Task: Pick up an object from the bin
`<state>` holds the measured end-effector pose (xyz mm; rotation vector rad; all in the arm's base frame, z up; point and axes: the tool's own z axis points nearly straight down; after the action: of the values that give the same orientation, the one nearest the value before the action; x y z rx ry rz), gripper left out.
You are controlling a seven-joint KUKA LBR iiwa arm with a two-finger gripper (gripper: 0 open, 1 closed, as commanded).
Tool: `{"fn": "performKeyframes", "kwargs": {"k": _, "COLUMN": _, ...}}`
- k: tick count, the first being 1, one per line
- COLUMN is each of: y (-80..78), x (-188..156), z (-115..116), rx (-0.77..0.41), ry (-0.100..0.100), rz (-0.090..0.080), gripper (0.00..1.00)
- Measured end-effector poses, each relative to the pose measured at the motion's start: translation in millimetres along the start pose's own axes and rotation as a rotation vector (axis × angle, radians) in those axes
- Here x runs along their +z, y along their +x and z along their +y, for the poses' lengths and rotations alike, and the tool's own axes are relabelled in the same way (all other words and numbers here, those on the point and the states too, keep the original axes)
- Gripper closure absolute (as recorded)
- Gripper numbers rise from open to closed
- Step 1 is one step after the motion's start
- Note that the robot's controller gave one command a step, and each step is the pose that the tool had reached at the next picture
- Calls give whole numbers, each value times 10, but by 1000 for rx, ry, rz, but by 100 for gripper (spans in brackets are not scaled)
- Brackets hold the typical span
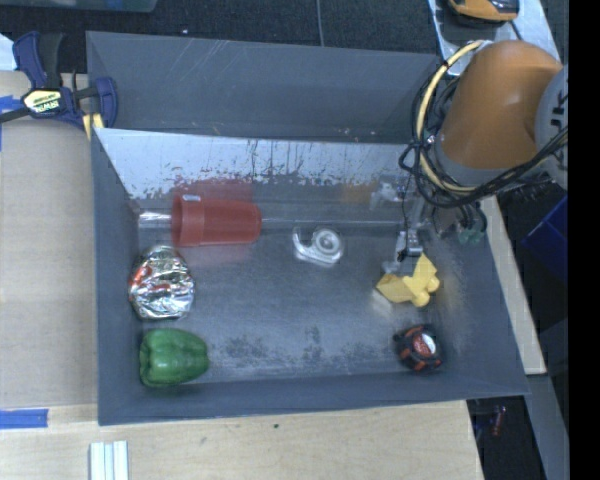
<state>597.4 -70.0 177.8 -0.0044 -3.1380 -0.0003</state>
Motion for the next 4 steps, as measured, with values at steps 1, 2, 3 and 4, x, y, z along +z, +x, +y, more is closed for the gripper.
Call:
{"fn": "performKeyframes", "kwargs": {"k": 1, "y": -19, "x": -41, "z": 2, "rx": -2, "ry": 1, "rz": -8, "gripper": 0}}
{"fn": "performKeyframes", "kwargs": {"k": 2, "y": -226, "x": 768, "z": -651, "rx": -16, "ry": 1, "rz": -15, "gripper": 0}}
{"fn": "performKeyframes", "kwargs": {"k": 3, "y": -206, "x": 686, "z": -588, "rx": -18, "ry": 2, "rz": -20, "gripper": 0}}
{"fn": "performKeyframes", "kwargs": {"k": 4, "y": -44, "x": 744, "z": -818, "rx": -298, "ry": 7, "rz": -26, "gripper": 0}}
